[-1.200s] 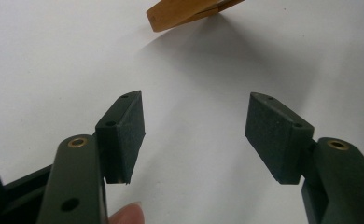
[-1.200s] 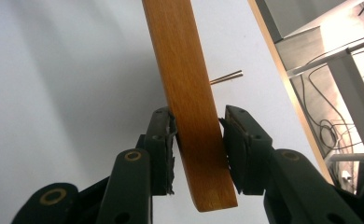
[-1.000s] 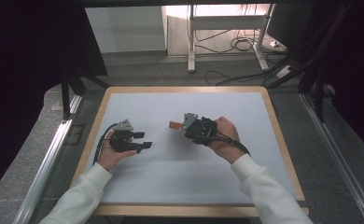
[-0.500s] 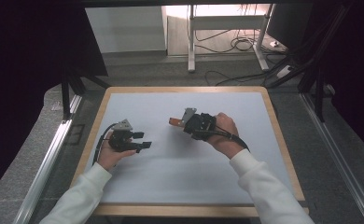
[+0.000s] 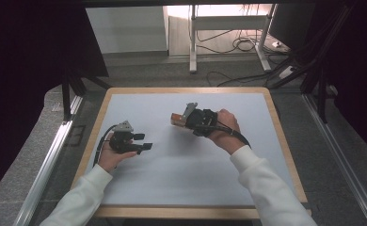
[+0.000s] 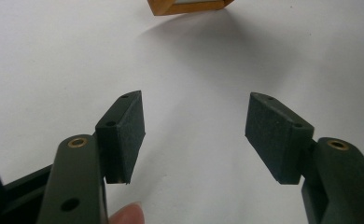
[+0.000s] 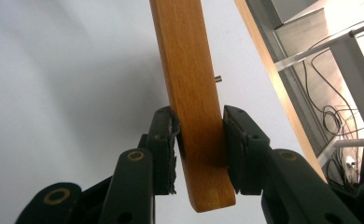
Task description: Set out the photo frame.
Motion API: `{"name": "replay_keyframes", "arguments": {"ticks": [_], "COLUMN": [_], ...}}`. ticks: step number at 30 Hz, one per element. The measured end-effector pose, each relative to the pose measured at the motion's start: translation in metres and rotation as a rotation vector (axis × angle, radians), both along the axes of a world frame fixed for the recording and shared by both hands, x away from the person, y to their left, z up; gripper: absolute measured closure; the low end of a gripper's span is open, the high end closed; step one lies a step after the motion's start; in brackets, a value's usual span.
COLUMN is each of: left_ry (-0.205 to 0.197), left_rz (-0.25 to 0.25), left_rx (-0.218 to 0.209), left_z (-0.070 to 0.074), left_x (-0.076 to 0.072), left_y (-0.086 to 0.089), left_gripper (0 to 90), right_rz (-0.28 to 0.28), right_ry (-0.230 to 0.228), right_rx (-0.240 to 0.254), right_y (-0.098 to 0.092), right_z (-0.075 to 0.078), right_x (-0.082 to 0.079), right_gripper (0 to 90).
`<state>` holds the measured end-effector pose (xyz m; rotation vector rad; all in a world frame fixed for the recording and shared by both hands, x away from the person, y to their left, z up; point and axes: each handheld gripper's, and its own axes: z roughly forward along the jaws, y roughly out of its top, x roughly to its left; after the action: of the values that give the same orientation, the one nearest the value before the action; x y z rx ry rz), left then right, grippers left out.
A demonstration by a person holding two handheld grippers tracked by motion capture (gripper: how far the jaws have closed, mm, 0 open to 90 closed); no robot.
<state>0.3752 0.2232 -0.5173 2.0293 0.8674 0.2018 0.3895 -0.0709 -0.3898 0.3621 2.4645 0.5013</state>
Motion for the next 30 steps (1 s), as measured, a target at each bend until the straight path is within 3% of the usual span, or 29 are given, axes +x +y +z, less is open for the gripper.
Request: {"name": "replay_keyframes", "arguments": {"ticks": [6, 10, 14, 30], "left_ry": [0.003, 0.007, 0.006, 0.02], "left_rz": [-0.003, -0.001, -0.001, -0.002], "left_rx": [-0.001, -0.001, -0.003, -0.006], "left_z": [-0.001, -0.001, -0.001, -0.004], "left_x": [0.0, 0.0, 0.0, 0.0], "left_y": [0.0, 0.0, 0.001, 0.004], "left_gripper": [37.5, 37.5, 37.4, 37.3], "right_rz": [-0.025, -0.026, -0.036, -0.022], "right_ry": [0.014, 0.047, 0.017, 0.067], "right_rx": [0.007, 0.02, -0.012, -0.073], "right_y": [0.0, 0.001, 0.004, 0.016], "right_z": [0.004, 0.006, 0.005, 0.002], "right_x": [0.01, 0.017, 0.021, 0.041], "right_gripper": [65.8, 65.1, 65.6, 65.0]}}
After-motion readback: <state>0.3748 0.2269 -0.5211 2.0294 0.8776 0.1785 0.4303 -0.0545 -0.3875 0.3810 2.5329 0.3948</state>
